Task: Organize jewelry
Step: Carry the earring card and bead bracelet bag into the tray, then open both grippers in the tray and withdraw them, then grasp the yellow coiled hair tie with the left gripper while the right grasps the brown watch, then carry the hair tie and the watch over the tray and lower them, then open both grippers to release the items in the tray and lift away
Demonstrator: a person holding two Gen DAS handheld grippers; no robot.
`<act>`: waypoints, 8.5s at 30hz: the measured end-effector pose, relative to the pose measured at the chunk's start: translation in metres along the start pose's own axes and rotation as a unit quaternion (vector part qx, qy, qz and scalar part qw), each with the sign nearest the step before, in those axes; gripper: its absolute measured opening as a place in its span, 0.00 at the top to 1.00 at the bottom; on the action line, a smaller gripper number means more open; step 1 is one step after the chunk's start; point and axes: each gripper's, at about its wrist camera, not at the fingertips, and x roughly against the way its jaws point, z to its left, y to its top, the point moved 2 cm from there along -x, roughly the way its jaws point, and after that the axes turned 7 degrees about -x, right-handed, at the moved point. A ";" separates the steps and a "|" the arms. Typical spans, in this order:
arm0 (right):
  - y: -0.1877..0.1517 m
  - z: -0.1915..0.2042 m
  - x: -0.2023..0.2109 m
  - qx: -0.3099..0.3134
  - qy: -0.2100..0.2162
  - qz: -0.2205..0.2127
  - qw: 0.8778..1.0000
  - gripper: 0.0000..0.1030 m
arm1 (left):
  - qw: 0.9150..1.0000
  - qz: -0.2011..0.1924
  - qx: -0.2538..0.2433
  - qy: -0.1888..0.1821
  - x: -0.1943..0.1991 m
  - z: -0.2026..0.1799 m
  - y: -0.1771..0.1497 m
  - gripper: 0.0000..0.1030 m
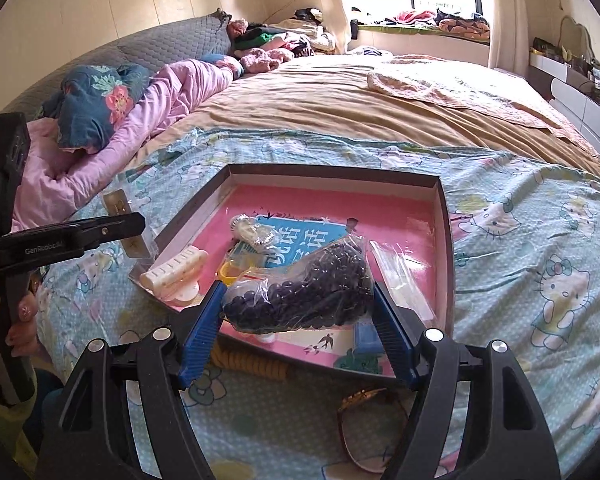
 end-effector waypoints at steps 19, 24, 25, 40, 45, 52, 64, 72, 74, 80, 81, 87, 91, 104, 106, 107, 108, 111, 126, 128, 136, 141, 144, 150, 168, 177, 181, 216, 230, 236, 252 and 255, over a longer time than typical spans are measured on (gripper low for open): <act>-0.002 -0.009 -0.053 -0.025 -0.023 0.043 0.999 0.31 | 1.000 0.031 0.002 -0.003 -0.031 0.009 -0.006 0.68; 0.000 -0.009 -0.057 -0.023 -0.027 0.044 0.998 0.30 | 1.000 0.030 0.000 -0.006 -0.029 0.008 -0.007 0.68; 0.000 -0.008 -0.058 -0.023 -0.028 0.045 0.998 0.30 | 1.000 0.030 0.000 -0.007 -0.028 0.008 -0.006 0.68; 0.002 0.003 -0.017 -0.010 -0.021 -0.001 1.000 0.14 | 1.000 0.012 -0.006 -0.008 -0.007 -0.001 -0.003 0.61; -0.002 0.003 0.006 -0.010 -0.023 -0.020 0.999 0.12 | 1.000 0.004 -0.007 -0.008 0.003 -0.004 -0.003 0.50; -0.008 -0.002 0.038 -0.017 -0.023 -0.043 0.999 0.09 | 1.000 -0.014 -0.007 -0.006 0.023 -0.010 -0.003 0.27; -0.024 -0.010 0.073 -0.025 -0.036 -0.061 0.997 0.08 | 0.999 -0.033 -0.012 -0.002 0.048 -0.019 -0.012 0.13; -0.042 -0.020 0.075 -0.028 -0.046 -0.048 0.997 0.07 | 1.000 -0.025 -0.016 0.001 0.050 -0.025 -0.029 0.12; -0.048 -0.023 0.074 -0.027 -0.049 -0.043 0.998 0.07 | 1.000 -0.021 -0.019 0.003 0.048 -0.026 -0.033 0.12; -0.063 -0.031 0.071 -0.030 -0.054 -0.028 0.998 0.07 | 1.000 -0.006 -0.027 0.005 0.040 -0.034 -0.048 0.12; -0.066 -0.032 0.070 -0.031 -0.055 -0.025 0.998 0.07 | 1.000 -0.003 -0.028 0.005 0.039 -0.035 -0.050 0.12; -0.081 -0.042 0.064 -0.035 -0.061 -0.009 0.997 0.07 | 0.999 0.019 -0.034 0.002 0.025 -0.044 -0.064 0.12; -0.087 -0.050 0.054 -0.039 -0.066 0.000 0.997 0.07 | 0.999 0.036 -0.036 -0.003 0.013 -0.051 -0.071 0.12; -0.091 -0.056 -0.004 -0.029 -0.059 0.044 0.997 0.20 | 0.997 0.069 -0.026 -0.013 -0.024 -0.061 -0.082 0.12; -0.091 -0.055 -0.008 -0.024 -0.057 0.049 0.997 0.25 | 0.997 0.073 -0.024 -0.014 -0.029 -0.062 -0.081 0.12; -0.091 -0.054 -0.010 -0.020 -0.055 0.052 0.997 0.33 | 0.997 0.074 -0.021 -0.016 -0.032 -0.061 -0.081 0.13; -0.092 -0.054 -0.010 -0.016 -0.053 0.051 0.997 0.43 | 0.997 0.074 -0.019 -0.020 -0.035 -0.062 -0.081 0.16; -0.092 -0.054 -0.007 -0.009 -0.040 0.049 0.998 0.58 | 0.996 0.077 -0.005 -0.035 -0.043 -0.061 -0.081 0.28; -0.105 -0.064 0.024 -0.024 -0.036 0.049 0.998 0.60 | 0.991 0.078 0.063 -0.093 -0.065 -0.054 -0.075 0.60; -0.107 -0.065 0.028 -0.026 -0.037 0.048 0.998 0.60 | 0.991 0.077 0.061 -0.095 -0.067 -0.056 -0.075 0.69; -0.103 -0.068 0.043 -0.033 -0.042 0.038 0.998 0.61 | 0.993 0.060 0.037 -0.095 -0.057 -0.063 -0.074 0.85; -0.097 -0.063 0.051 -0.031 -0.039 0.029 0.998 0.61 | 0.994 0.047 0.018 -0.094 -0.041 -0.066 -0.071 0.85; -0.094 -0.058 0.056 -0.025 -0.035 0.024 0.999 0.61 | 0.995 0.034 0.006 -0.092 -0.027 -0.068 -0.069 0.85; -0.086 -0.046 0.066 -0.014 -0.030 0.012 0.999 0.61 | 0.996 0.013 0.001 -0.086 -0.004 -0.064 -0.065 0.85; -0.055 0.005 0.062 0.029 -0.001 -0.009 1.000 0.61 | 0.997 -0.027 0.040 -0.057 0.035 -0.020 -0.051 0.85; -0.025 0.012 0.046 0.035 -0.002 -0.028 0.999 0.61 | 0.997 -0.043 0.047 -0.049 0.039 -0.007 -0.029 0.85; -0.014 0.007 0.033 0.030 -0.007 -0.028 0.999 0.61 | 0.997 -0.042 0.044 -0.044 0.032 -0.005 -0.022 0.85; 0.005 -0.012 -0.020 0.019 -0.023 -0.017 0.999 0.61 | 0.999 0.015 0.035 -0.036 -0.041 -0.003 -0.018 0.85; -0.011 -0.015 -0.042 0.013 -0.028 0.011 0.999 0.61 | 0.999 0.016 0.032 -0.034 -0.043 -0.001 -0.018 0.85; -0.016 -0.021 -0.042 0.000 -0.031 0.014 0.999 0.57 | 0.999 0.016 0.033 -0.035 -0.043 0.000 -0.018 0.85; -0.021 -0.026 -0.025 -0.021 -0.034 0.002 0.999 0.36 | 0.999 0.016 0.030 -0.035 -0.042 -0.002 -0.018 0.84; -0.023 -0.028 -0.020 -0.027 -0.037 -0.002 0.999 0.30 | 0.999 0.018 0.030 -0.033 -0.041 -0.005 -0.020 0.84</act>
